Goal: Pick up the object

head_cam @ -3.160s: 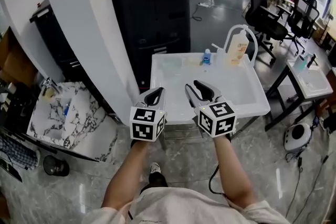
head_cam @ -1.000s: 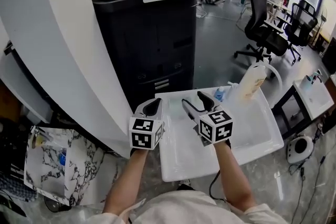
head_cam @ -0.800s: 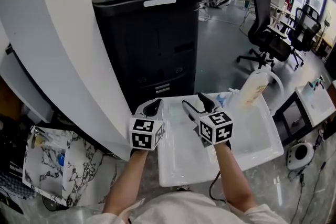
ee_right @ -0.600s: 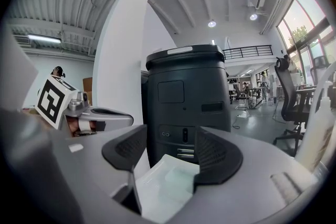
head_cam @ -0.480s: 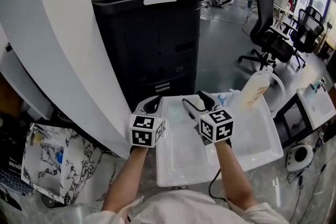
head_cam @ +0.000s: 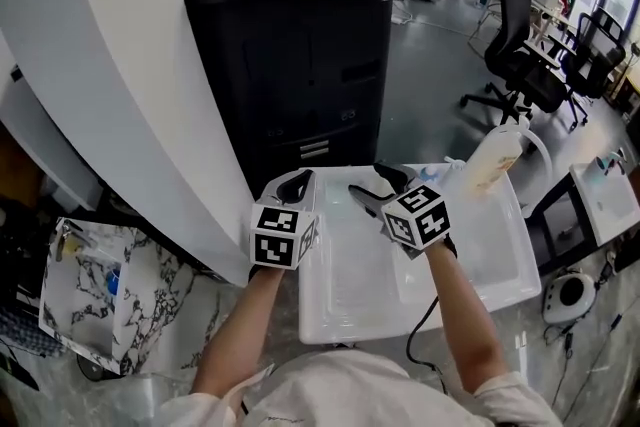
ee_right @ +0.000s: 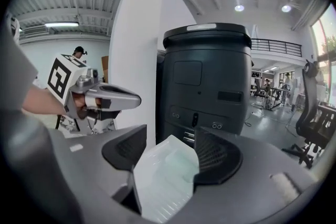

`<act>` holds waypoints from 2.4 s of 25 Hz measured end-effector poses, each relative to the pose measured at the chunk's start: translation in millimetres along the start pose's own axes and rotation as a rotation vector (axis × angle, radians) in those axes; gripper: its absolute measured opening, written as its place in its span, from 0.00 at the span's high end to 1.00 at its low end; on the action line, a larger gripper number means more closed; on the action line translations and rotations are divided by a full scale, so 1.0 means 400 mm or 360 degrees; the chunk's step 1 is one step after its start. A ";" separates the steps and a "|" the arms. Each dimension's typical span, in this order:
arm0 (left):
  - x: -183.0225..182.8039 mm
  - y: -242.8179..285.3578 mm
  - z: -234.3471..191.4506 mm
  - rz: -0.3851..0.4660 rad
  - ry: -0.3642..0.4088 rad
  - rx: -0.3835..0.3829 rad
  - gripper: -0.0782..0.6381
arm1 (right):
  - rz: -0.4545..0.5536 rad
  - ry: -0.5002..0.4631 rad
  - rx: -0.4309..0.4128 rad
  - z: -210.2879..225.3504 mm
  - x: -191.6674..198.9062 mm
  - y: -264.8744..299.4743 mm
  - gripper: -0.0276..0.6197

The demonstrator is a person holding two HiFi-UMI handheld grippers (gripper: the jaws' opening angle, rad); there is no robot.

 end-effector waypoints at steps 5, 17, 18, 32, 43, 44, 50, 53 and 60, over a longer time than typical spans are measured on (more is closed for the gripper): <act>0.010 0.002 -0.009 -0.0009 -0.0006 -0.0003 0.88 | -0.0222 -0.0169 -0.0066 0.001 0.046 0.042 0.51; 0.032 0.017 -0.020 -0.0027 -0.0014 -0.0007 0.88 | -0.0660 -0.0531 -0.0227 0.025 0.161 0.125 0.52; 0.034 0.019 -0.020 -0.0030 -0.0014 -0.0008 0.88 | -0.0697 -0.0555 -0.0243 0.026 0.172 0.132 0.53; 0.062 0.051 -0.038 -0.0085 -0.0020 -0.0032 0.88 | -0.1045 -0.0717 -0.0360 0.040 0.310 0.234 0.56; 0.081 0.071 -0.053 -0.0127 -0.0015 -0.0048 0.88 | -0.1136 -0.0727 -0.0438 0.052 0.383 0.300 0.61; 0.084 0.072 -0.055 -0.0131 -0.0016 -0.0051 0.88 | -0.1141 -0.0730 -0.0446 0.051 0.388 0.305 0.61; 0.099 0.075 -0.069 -0.0154 -0.0022 -0.0072 0.88 | -0.1153 -0.0749 -0.0443 0.064 0.403 0.329 0.66; 0.105 0.075 -0.076 -0.0160 -0.0021 -0.0085 0.88 | -0.1156 -0.0772 -0.0438 0.070 0.417 0.339 0.72; 0.117 0.081 -0.083 -0.0173 -0.0027 -0.0092 0.88 | -0.1170 -0.0778 -0.0435 0.084 0.436 0.346 0.81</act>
Point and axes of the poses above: the fingertips, and each gripper's own axes: y forward along the fingers, z to its right, x out of its underside, the point moved 2 cm from there along -y, backward along the fingers, and after that the axes turned 12 degrees about y, right-handed, at the moved point
